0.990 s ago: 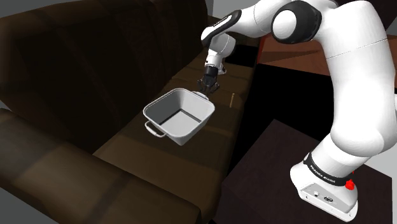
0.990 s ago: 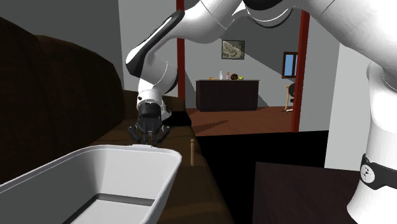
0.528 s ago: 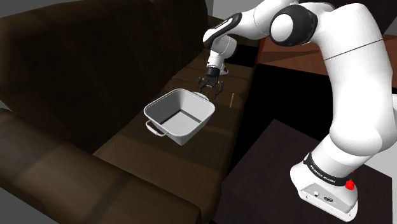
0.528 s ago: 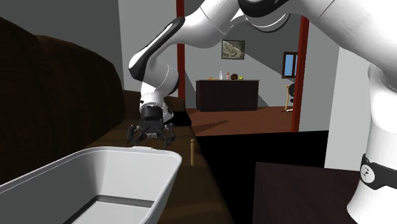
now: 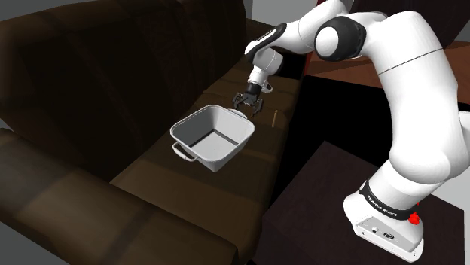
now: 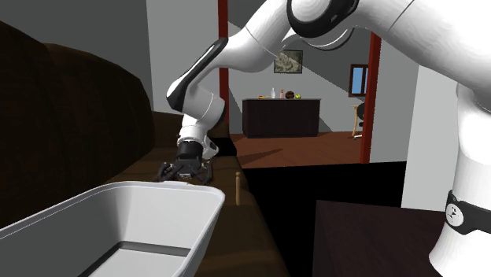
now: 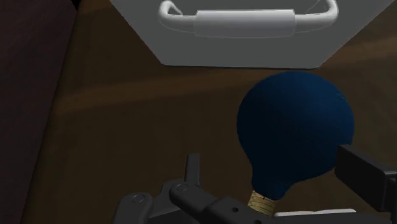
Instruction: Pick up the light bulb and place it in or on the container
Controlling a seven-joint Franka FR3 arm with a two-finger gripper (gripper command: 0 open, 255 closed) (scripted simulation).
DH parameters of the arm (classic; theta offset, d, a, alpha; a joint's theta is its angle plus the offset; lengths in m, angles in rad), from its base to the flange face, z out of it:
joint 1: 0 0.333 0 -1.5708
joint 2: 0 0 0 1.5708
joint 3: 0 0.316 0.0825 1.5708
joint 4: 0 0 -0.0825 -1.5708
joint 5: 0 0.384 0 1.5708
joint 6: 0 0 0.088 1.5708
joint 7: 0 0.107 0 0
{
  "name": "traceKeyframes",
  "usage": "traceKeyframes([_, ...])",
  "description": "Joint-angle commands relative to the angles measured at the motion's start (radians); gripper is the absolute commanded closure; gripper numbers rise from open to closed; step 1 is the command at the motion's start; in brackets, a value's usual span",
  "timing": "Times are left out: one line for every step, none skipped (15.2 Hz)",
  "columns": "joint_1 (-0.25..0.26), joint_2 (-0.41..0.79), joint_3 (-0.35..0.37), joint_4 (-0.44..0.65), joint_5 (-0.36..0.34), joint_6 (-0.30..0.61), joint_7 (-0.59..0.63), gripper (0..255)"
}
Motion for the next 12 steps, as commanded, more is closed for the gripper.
traceKeyframes([0.018,0.016,0.0,-0.028,-0.012,0.019,-0.005,0])
traceKeyframes([0.031,0.016,-0.01,-0.039,-0.001,0.026,-0.011,0])
traceKeyframes([0.049,0.017,-0.026,-0.048,0.014,0.031,-0.019,0])
traceKeyframes([0.065,0.018,-0.042,-0.053,0.027,0.031,-0.026,0])
traceKeyframes([0.07,0.018,-0.048,-0.053,0.031,0.029,-0.028,0])
traceKeyframes([0.07,0.018,-0.048,-0.053,0.031,0.029,-0.028,0])
traceKeyframes([0.07,0.018,-0.048,-0.053,0.031,0.029,-0.028,0])
traceKeyframes([0.07,0.018,-0.048,-0.053,0.031,0.029,-0.028,0])
traceKeyframes([0.07,0.018,-0.048,-0.053,0.031,0.029,-0.028,0])
traceKeyframes([0.07,0.018,-0.048,-0.053,0.031,0.029,-0.028,0])
traceKeyframes([0.07,0.018,-0.048,-0.053,0.031,0.029,-0.028,0])
traceKeyframes([0.07,0.018,-0.048,-0.053,0.031,0.029,-0.028,0])
